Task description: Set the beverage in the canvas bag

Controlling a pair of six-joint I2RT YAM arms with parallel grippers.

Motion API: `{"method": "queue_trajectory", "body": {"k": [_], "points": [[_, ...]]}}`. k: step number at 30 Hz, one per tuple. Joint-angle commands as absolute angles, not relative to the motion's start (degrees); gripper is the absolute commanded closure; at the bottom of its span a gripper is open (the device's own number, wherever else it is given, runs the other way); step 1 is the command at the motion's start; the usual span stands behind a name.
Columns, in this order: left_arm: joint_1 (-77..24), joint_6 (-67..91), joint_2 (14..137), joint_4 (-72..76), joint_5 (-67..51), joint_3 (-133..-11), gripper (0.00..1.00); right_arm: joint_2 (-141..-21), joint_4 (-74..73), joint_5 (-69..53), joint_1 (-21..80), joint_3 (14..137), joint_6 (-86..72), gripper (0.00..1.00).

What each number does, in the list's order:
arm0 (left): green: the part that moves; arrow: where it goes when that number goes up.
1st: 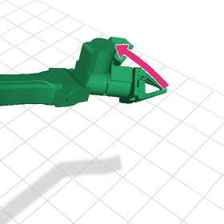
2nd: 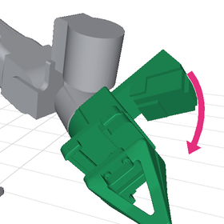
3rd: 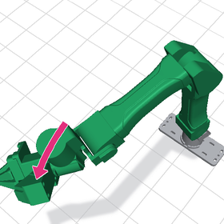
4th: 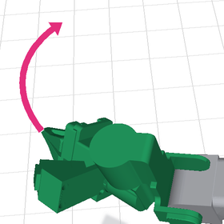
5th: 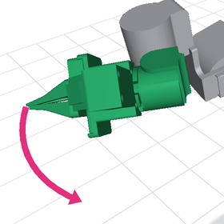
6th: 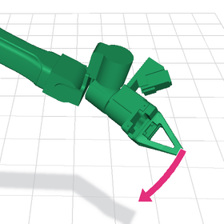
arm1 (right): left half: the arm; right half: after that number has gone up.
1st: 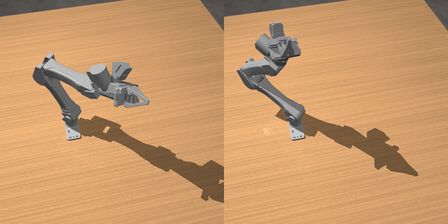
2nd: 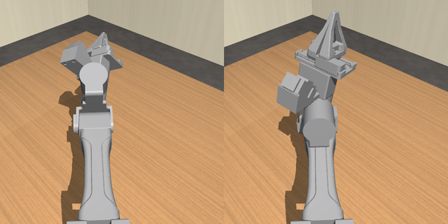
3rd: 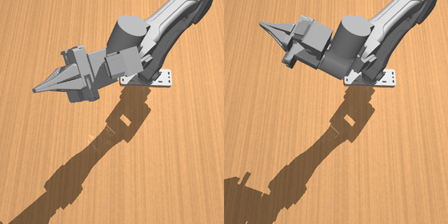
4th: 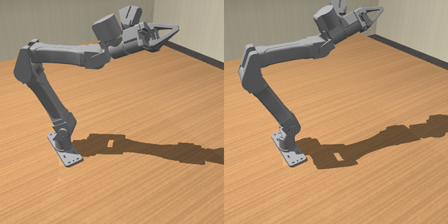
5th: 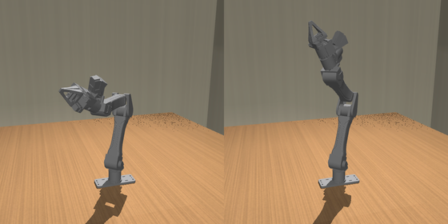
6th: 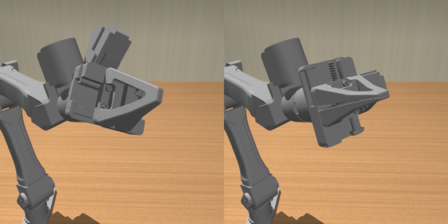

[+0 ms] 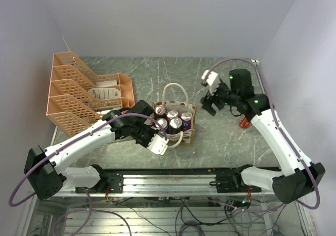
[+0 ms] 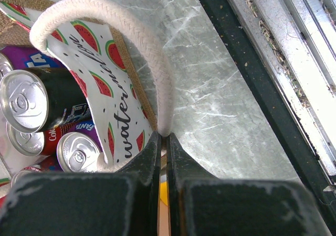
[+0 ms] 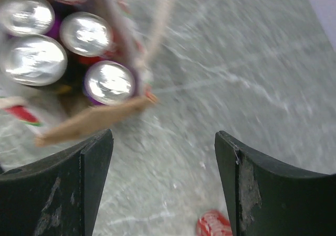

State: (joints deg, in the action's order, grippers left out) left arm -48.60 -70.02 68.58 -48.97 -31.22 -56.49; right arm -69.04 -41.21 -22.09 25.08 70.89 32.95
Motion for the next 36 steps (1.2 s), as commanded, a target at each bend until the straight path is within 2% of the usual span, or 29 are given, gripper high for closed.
{"method": "queue_trajectory", "body": {"k": [1,7,11,20,28,36], "points": [[-49.3,-69.8,68.8,-48.3,-33.0,-57.2,0.93,-65.6,-39.0,-15.1,15.8,67.7,25.6,0.21],[-49.2,-69.7,68.6,-48.3,-33.2,-57.1,0.93,-63.8,-37.9,-10.3,1.1,64.1,20.5,0.05],[-49.3,-69.7,68.1,-48.0,-33.1,-56.6,0.93,-66.3,-37.5,-9.4,-5.3,62.6,20.3,0.0],[-49.3,-69.5,67.1,-47.6,-33.0,-55.9,0.93,-72.1,-36.5,-13.2,-17.3,59.7,23.2,0.0],[-49.3,-69.8,67.5,-47.3,-32.5,-55.6,0.93,-78.2,-35.4,-19.2,-23.5,57.7,25.1,0.0],[-49.3,-69.7,67.8,-47.1,-32.6,-55.6,0.93,-83.5,-36.4,-22.3,-24.3,58.3,26.2,0.1]]}}
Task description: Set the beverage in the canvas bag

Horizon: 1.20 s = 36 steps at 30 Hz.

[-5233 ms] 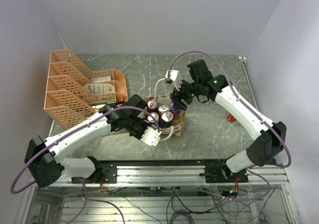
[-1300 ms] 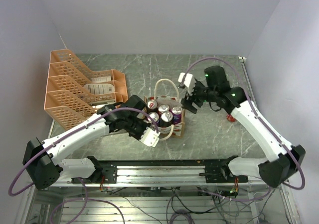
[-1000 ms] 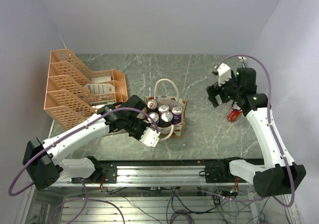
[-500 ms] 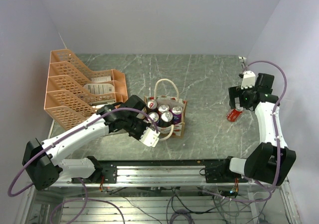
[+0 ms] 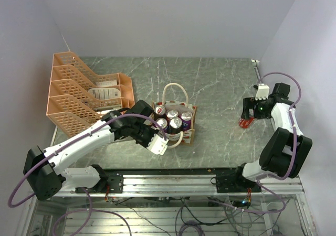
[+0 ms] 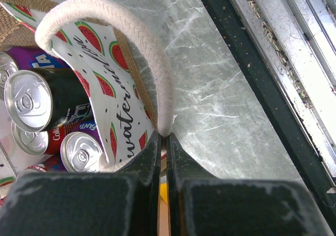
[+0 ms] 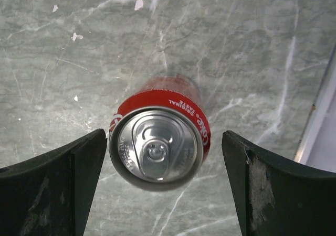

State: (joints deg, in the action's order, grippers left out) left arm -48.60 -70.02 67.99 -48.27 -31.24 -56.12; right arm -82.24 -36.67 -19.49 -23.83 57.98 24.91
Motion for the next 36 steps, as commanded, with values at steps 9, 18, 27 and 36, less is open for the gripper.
{"method": "queue_trajectory", "body": {"k": [9,18,27,36], "points": [[-49.3,-69.6,67.8,-47.2,-32.6,-55.7,0.93,-84.1,-37.8,-23.2,-24.4,59.7,27.0,0.42],[-49.3,-69.6,68.0,-47.3,-33.5,-56.1,0.93,-76.3,-42.2,-30.2,-24.1,62.9,29.3,0.69],[-49.3,-69.4,68.8,-47.5,-34.6,-56.6,0.93,-68.6,-51.9,-47.7,-17.3,72.1,34.1,0.92],[-49.3,-69.5,69.6,-47.9,-34.6,-57.5,0.93,-66.8,-47.2,-49.3,4.6,77.4,30.5,1.0]]}}
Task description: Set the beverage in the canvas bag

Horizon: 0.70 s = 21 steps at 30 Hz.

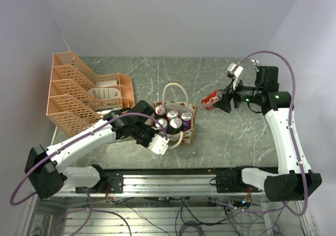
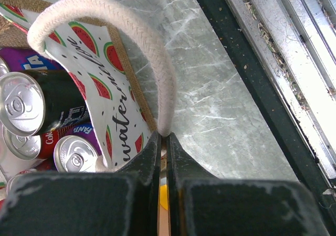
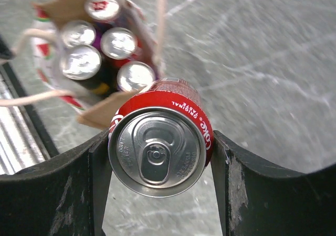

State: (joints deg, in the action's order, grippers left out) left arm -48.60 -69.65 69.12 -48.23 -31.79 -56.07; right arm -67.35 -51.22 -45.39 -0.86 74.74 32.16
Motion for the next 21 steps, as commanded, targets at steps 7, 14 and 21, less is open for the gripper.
{"method": "queue_trajectory", "body": {"k": [7,14,21], "points": [[-49.3,-69.4,69.4,-47.5,-34.4,-57.0,0.93,-72.9,-46.8,-47.7,16.6,81.9,32.5,1.0],[-49.2,-69.4,69.5,-47.6,-34.3,-57.0,0.93,-76.8,-46.2,-43.9,22.9,82.4,32.4,1.0],[-49.3,-69.4,69.1,-47.4,-34.0,-56.7,0.93,-75.8,-46.6,-40.2,23.6,80.7,32.6,1.0]]}}
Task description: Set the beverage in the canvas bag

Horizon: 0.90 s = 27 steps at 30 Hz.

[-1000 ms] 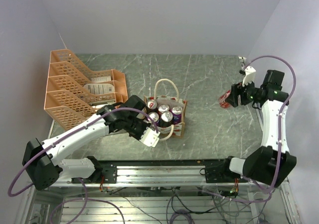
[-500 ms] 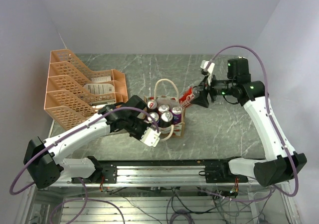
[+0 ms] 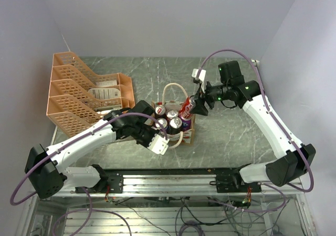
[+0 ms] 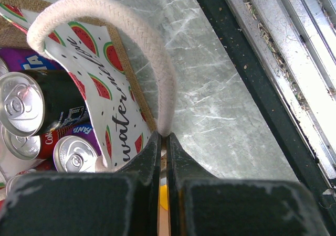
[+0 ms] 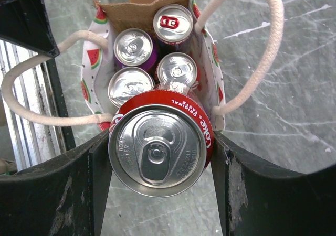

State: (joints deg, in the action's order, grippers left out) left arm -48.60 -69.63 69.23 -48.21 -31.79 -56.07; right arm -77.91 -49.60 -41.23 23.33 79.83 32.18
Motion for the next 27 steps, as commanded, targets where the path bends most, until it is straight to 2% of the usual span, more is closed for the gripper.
{"method": "queue_trajectory", "body": {"k": [1,20,27], "points": [[-49.3,-69.4,69.2,-47.4,-34.1,-56.8,0.93,-76.0,-47.0,-40.0,23.6,80.5,32.8,1.0],[-49.3,-69.4,69.2,-47.6,-34.1,-56.9,0.93,-76.5,-53.0,-38.6,24.3,79.1,35.1,1.0],[-49.3,-69.4,69.2,-47.7,-34.0,-56.9,0.93,-77.8,-58.3,-35.0,24.8,82.1,37.2,1.0]]}}
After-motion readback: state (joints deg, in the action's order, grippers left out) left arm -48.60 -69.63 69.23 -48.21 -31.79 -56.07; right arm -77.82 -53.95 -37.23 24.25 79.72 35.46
